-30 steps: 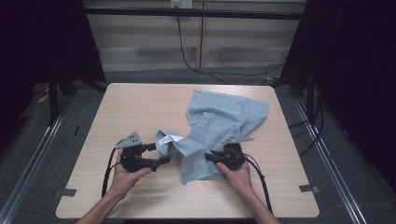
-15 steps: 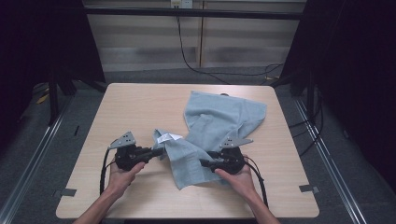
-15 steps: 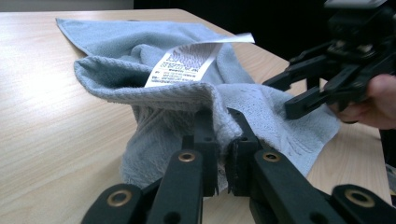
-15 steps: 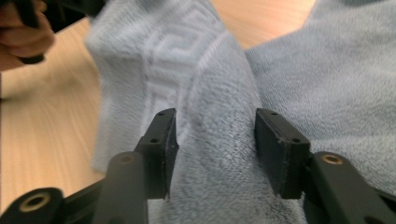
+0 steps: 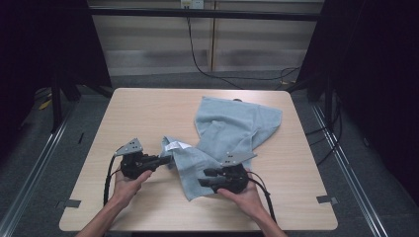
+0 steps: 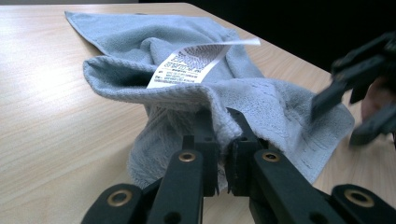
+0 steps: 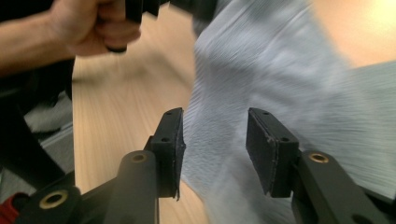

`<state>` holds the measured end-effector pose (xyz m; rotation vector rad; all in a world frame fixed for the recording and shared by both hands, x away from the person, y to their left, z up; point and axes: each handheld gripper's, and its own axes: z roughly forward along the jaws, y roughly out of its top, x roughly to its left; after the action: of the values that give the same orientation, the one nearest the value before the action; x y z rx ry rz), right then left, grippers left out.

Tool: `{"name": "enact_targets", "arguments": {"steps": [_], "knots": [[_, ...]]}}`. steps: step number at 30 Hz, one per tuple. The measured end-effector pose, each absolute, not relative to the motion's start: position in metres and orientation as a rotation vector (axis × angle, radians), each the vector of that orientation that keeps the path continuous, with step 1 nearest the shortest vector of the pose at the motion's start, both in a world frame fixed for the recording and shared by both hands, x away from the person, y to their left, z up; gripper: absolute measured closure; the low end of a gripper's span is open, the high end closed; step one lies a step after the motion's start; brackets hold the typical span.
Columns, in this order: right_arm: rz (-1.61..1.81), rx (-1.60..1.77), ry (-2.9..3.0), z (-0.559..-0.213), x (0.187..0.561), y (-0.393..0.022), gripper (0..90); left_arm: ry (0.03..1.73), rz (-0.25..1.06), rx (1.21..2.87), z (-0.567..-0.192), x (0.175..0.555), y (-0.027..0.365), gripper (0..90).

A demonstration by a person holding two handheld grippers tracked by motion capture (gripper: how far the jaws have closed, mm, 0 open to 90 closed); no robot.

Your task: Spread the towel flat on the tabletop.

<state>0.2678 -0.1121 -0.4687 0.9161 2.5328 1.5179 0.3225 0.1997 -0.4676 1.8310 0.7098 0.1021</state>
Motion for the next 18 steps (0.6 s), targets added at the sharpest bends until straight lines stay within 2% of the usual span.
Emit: {"name": "enact_targets", "arguments": {"steps": [5,10,14,17,18], "knots": [[1.419,0.841,2.661,-0.494,0.272,-0.083,55.6,0.711,0.100,1.845,-0.470,0.323,0.199,84.9],[1.311,0.776,2.693,-0.507,0.268,-0.073,50.7,0.710,0.109,1.851,-0.470,0.323,0.201,84.8],[1.312,0.744,2.668,-0.508,0.264,-0.071,50.8,0.716,0.117,1.847,-0.469,0.323,0.203,84.4],[1.247,0.693,2.630,-0.508,0.260,-0.068,61.1,0.722,0.118,1.844,-0.470,0.324,0.204,84.2],[1.237,0.700,2.620,-0.508,0.260,-0.068,67.3,0.722,0.117,1.845,-0.469,0.324,0.204,84.3]]}}
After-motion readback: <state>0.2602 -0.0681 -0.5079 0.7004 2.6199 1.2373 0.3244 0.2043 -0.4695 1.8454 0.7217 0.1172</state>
